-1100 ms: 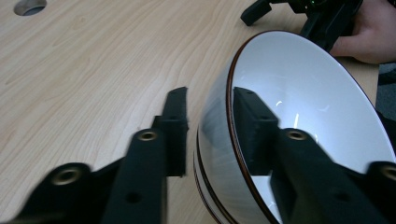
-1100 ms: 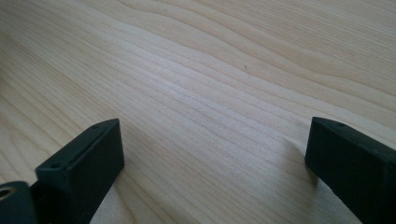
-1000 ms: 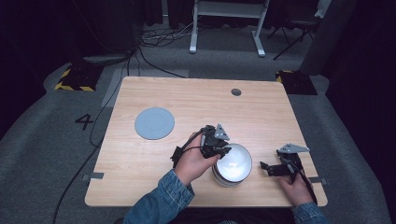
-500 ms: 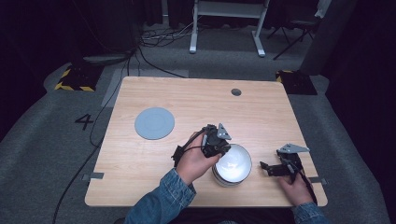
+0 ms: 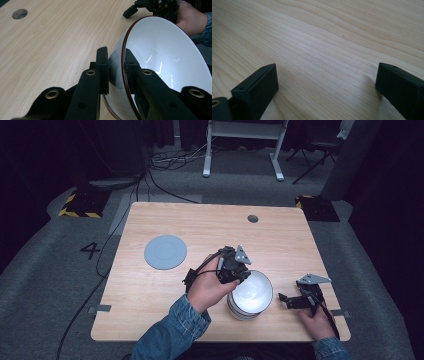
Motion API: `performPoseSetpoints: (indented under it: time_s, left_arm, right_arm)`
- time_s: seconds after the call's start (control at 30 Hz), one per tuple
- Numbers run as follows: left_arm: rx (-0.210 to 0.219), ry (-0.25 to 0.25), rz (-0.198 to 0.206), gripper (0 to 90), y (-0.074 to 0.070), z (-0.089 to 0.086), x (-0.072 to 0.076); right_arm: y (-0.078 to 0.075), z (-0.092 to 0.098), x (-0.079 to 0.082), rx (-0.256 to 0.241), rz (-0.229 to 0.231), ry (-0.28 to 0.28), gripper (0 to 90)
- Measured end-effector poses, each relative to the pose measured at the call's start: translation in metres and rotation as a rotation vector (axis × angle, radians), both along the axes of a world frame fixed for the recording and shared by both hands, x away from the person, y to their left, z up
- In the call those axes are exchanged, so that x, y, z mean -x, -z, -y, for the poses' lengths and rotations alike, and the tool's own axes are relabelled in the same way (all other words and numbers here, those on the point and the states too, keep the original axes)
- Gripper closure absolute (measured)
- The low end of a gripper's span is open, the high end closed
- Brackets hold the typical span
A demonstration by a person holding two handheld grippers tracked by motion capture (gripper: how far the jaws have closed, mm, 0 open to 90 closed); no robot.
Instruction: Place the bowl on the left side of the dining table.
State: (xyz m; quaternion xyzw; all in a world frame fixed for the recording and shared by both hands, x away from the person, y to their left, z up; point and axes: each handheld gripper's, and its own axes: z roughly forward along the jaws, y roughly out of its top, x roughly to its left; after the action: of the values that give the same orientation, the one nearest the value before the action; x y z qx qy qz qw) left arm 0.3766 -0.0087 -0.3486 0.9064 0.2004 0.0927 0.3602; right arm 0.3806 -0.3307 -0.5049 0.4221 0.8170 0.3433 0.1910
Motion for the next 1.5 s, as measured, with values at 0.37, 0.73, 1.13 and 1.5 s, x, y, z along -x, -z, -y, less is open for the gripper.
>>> performPoseSetpoints:
  time_s: [0.37, 0.73, 1.13, 1.5]
  left_arm:
    - [0.022, 0.005, 0.005, 79.1, -0.011, -0.004, -0.003]
    - [0.088, -0.051, 0.02, 78.9, -0.023, -0.019, -0.018]
    - [0.145, -0.106, 0.043, 78.6, -0.023, -0.024, -0.031]
    - [0.151, -0.2, 0.05, 78.5, -0.019, -0.049, -0.037]
  right_arm:
    - [0.0, 0.0, 0.0, -0.006, -0.001, 0.003, 4.7]
    - [0.0, 0.0, 0.0, 0.0, 0.0, 0.0, 4.7]
    - [0.0, 0.0, 0.0, 0.0, 0.0, 0.0, 4.7]
    - [0.0, 0.0, -0.001, 0.005, 0.001, -0.001, 4.6]
